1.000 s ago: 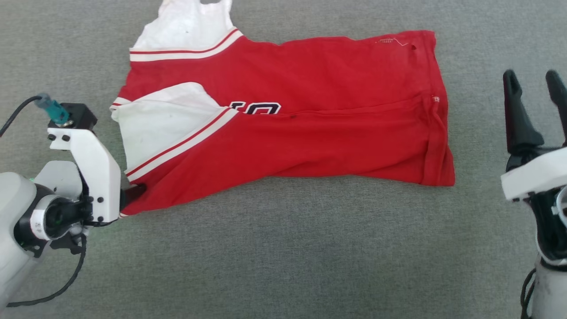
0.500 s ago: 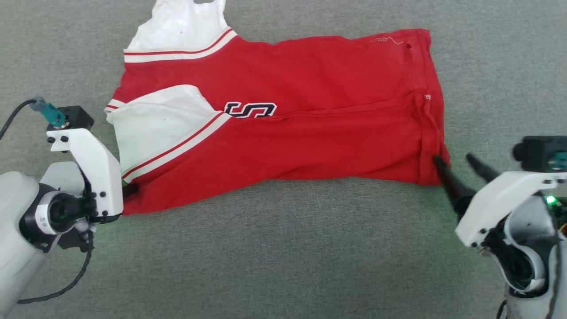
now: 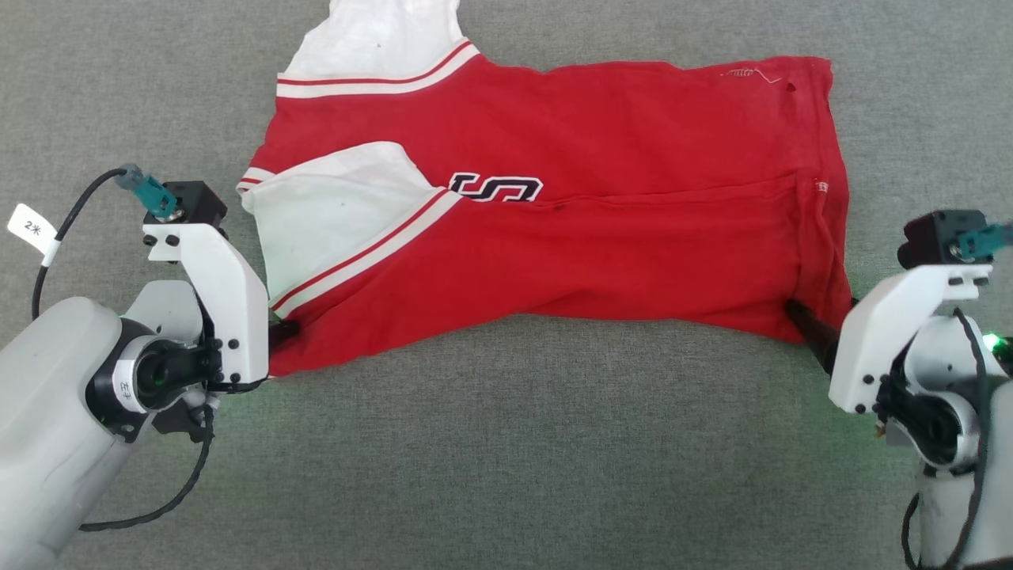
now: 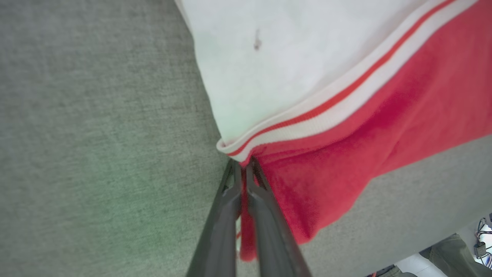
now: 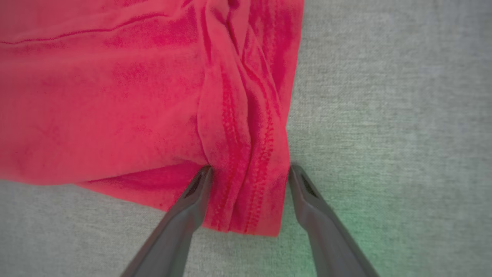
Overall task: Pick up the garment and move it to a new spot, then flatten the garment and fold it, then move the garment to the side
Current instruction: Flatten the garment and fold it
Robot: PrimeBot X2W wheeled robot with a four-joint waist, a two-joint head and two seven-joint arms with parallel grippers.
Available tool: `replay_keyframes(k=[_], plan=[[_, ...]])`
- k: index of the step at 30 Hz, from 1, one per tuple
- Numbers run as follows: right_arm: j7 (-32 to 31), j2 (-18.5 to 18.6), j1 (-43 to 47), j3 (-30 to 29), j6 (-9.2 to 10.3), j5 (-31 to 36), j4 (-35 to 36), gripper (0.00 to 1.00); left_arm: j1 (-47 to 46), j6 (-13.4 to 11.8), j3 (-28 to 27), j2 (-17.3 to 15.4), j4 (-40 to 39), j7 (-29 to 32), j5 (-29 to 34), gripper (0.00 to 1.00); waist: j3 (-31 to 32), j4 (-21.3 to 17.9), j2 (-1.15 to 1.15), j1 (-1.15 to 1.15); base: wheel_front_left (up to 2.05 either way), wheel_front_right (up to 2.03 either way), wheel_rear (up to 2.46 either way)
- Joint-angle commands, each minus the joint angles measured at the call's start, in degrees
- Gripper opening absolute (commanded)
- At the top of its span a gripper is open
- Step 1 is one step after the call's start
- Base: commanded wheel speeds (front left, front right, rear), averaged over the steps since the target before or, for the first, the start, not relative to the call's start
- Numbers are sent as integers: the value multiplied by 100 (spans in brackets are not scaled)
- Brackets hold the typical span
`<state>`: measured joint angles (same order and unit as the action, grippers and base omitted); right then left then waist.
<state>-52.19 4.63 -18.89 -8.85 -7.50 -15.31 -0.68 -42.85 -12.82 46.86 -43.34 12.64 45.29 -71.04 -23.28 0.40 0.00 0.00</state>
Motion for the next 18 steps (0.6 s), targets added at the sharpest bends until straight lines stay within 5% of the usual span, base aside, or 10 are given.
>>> replay_keyframes(k=[1, 2, 3, 4, 5, 18], plan=[[-170, -19, 32, 90, 2, 22, -278, 100, 198, 44, 197, 147, 75, 62, -19, 0, -11, 41, 0, 0, 0, 0, 0], [-294, -31, 26, 139, 2, -14, -399, 100, 185, 53, 195, 165, 89, 59, -26, 0, -13, 55, 0, 0, 0, 0, 0], [-398, -14, 15, 209, 1, -25, -505, 39, 173, 67, 191, 185, 105, 46, -31, 0, -12, 73, 0, 0, 0, 0, 0], [-398, -14, 15, 209, 1, -25, -505, 39, 173, 67, 191, 185, 105, 46, -31, 0, -12, 73, 0, 0, 0, 0, 0], [-528, 41, -13, 274, 1, -22, -605, 0, 141, 94, 185, 203, 140, 18, -5, 0, -5, 102, 0, 0, 0, 0, 0], [-1630, 788, -129, 233, 2, -814, 527, 0, 225, -158, -48, -430, -469, 155, -86, 0, 236, 144, 0, 0, 0, 0, 0]])
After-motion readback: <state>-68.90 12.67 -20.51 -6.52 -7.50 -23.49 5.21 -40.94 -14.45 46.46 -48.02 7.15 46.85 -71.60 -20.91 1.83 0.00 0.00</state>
